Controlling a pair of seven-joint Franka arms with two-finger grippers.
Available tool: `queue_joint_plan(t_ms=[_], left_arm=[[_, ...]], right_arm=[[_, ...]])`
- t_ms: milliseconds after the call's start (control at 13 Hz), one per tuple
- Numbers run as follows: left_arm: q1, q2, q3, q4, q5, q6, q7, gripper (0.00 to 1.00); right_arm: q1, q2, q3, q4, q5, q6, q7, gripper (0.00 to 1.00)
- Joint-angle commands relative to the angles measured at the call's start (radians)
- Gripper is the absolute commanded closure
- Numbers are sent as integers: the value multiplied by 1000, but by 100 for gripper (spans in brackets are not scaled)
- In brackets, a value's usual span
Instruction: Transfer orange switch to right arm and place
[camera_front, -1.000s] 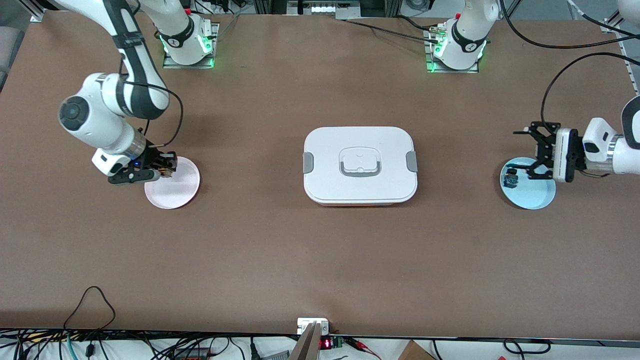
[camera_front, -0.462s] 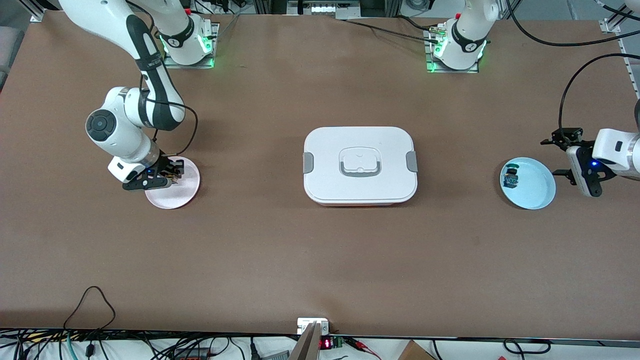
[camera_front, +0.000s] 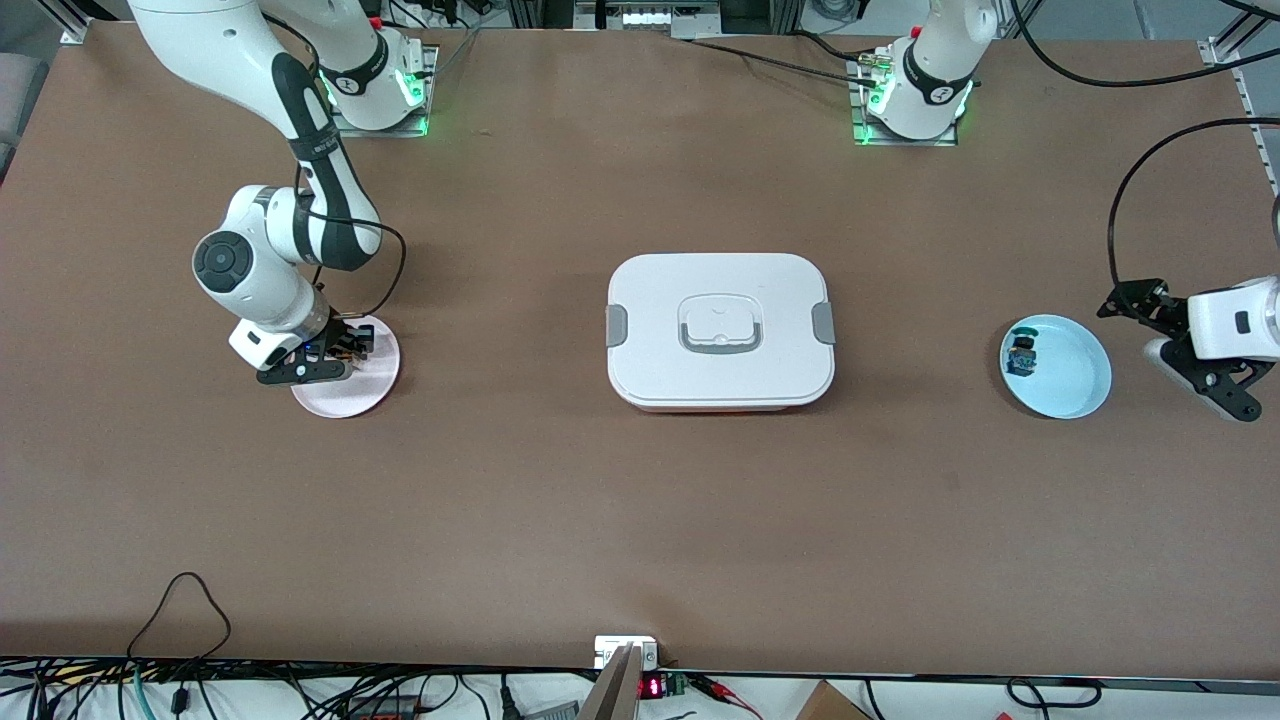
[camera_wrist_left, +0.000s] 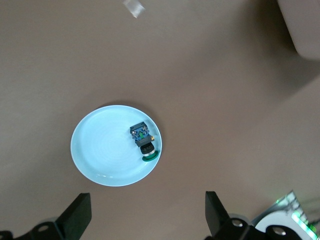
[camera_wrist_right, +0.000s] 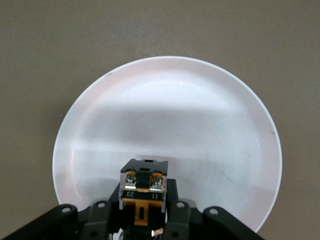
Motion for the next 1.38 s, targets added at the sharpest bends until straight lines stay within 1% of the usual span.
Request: queue_joint_plan(t_ms=[0,231,308,385,462,538,615,769,846,923,1077,1154,1308], left_arm=[[-35,-9,-18,29,35,-18,-250,0],[-39,-59,-73,23,22,-17,-484,0],[-39,-70,-88,22,20,-17,-530,0],[-39,-88,-111,16,20,-15,-587,0],[-37,-104,-130,13,22,-15,-637,0],[-37,-119,-139,8,22,-12,-665,0],[-37,-128,-140,0,22,-6,-670,0],[-37,-159,-159,-44,23,23,-708,0],[-37,-179,-177,-85,37,61,-731,0],[-32,-182,-179,-92,37,67,-730,0],[-29,-193,-179,-86,37,66,-725,0],[-26,-220,-177,-87,37,64,-724,0],[-38,-225,-170,-60,35,-16,-734,0]], right_arm=[[5,2,9,-4,31,13,13,92],[5,9,10,-5,31,13,15,83],[7,10,10,-5,31,13,14,73],[5,10,10,-5,31,11,15,49],[5,10,10,-4,31,8,15,31],[4,10,10,-4,31,8,15,18],[2,9,10,-4,31,8,15,1],[5,-5,10,4,32,-6,12,0],[5,-33,9,10,31,-27,6,0],[5,-66,7,28,31,-79,0,0],[7,-129,0,106,31,-229,3,0],[7,-157,-3,148,26,-312,4,0],[2,-210,-32,249,8,-479,0,0]])
